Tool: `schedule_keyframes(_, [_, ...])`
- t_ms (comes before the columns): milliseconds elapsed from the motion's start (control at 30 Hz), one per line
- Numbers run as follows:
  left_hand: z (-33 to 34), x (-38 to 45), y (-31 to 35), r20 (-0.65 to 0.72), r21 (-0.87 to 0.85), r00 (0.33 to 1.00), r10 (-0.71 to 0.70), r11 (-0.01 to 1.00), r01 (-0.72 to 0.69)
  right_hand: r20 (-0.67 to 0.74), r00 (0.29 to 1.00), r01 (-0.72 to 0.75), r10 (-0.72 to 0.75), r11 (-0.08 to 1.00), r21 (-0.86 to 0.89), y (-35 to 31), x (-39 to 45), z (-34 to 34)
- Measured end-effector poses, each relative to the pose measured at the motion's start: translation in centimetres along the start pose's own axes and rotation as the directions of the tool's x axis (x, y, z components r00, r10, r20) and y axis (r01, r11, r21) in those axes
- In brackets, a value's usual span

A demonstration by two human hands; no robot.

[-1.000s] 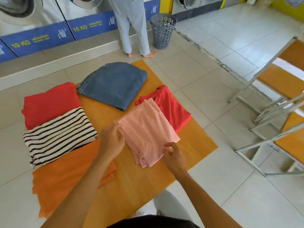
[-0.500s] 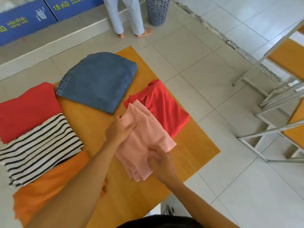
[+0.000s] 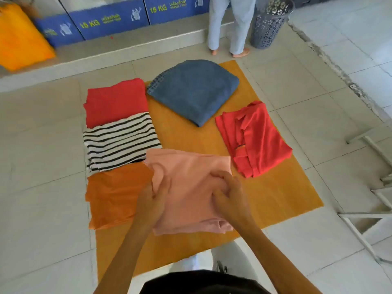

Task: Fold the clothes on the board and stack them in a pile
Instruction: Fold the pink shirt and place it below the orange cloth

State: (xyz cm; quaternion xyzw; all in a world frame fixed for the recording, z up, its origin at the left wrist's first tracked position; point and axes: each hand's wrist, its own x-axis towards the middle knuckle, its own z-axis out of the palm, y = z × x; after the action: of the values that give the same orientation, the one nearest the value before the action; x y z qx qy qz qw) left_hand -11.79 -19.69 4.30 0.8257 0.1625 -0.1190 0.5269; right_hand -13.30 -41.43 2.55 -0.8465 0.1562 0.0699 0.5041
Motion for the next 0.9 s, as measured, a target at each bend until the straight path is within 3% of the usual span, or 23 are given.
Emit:
schedule_keyframes(133, [-4.0,-5.6,-5.3,-0.254,-0.017,0.962,-0.101,0.995,0.100,0.131,0.979,0.158,-0.157,0.987,0.001,-2.3,-3.4,5.5])
schedule_keyframes(333, [-7.8,-11.3,-12.3,-0.557,-0.008,0.807,-0.194,0.974,0.228,0.299,0.904,0.344,-0.306,0.936,-0.080,-2.3,-7.9,12.7])
schedule_keyframes(400, [-8.5,-12.0,-14.3,-0.561,-0.015,0.801,-0.208,0.970,0.241,0.341,0.893,0.347,-0.292,0.931,-0.112,-1.4,-8.6,13.8])
schedule_keyframes(467, [-8.6,-12.2,-16.1,-0.505,0.007,0.836,-0.214,0.968,0.252,0.377,0.897,0.318,-0.233,0.931,-0.181,0.0,-8.9,14.5])
schedule_keyframes(600, [-8.4,-11.0,-18.4,-0.385,0.246,0.917,-0.104,0.946,0.211,0.394,0.917,0.229,-0.065,0.894,-0.385,1.8,-9.1,14.7])
schedule_keyframes(767, [-8.5,-9.5,-18.6,-0.368,0.342,0.929,-0.031,0.925,0.166,0.308,0.943,0.244,-0.127,0.892,-0.379,1.5,-9.1,15.0])
schedule_keyframes(900, [-7.8,-9.1,-18.2,-0.391,0.398,0.914,-0.104,0.877,0.270,0.332,0.937,0.269,-0.107,0.828,-0.493,1.9,-8.6,14.8])
